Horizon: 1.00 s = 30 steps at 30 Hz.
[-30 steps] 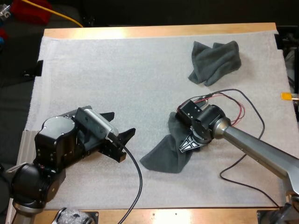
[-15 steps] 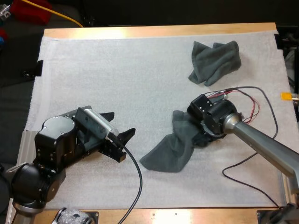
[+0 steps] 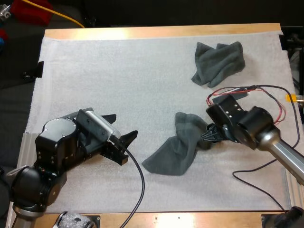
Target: Pick towel from pile, fold and stack
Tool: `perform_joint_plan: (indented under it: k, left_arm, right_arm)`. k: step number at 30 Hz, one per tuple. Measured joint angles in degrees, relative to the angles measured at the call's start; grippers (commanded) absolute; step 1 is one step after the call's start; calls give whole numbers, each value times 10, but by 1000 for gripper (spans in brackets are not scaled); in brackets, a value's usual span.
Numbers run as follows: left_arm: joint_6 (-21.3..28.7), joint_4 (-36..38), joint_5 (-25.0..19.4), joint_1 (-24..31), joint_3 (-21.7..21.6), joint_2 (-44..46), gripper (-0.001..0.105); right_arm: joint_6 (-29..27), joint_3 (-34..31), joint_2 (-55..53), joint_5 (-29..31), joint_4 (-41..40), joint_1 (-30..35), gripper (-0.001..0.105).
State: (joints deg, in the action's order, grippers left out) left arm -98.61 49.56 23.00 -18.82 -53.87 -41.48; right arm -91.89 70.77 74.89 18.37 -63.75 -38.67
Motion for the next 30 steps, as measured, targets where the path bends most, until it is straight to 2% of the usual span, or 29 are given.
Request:
perform_joint_plan:
  k: [5, 13, 19, 26, 30]
  left_arm:
    - [0, 0, 0, 0, 0, 0, 68]
    - [0, 10, 0, 0, -1, 0, 68]
    - [0, 38, 0, 0, -1, 0, 68]
    - [0, 43, 0, 0, -1, 0, 68]
    - [0, 43, 0, 0, -1, 0, 68]
  right_arm:
    - [20, 0, -38, -16, -3, -22, 70]
    - [101, -4, -51, -40, -10, -37, 70]
    - [154, -28, -51, -42, 5, -10, 70]
    - [187, -96, -51, -101, 45, 39, 70]
    - [206, -139, -51, -141, 93, 66, 70]
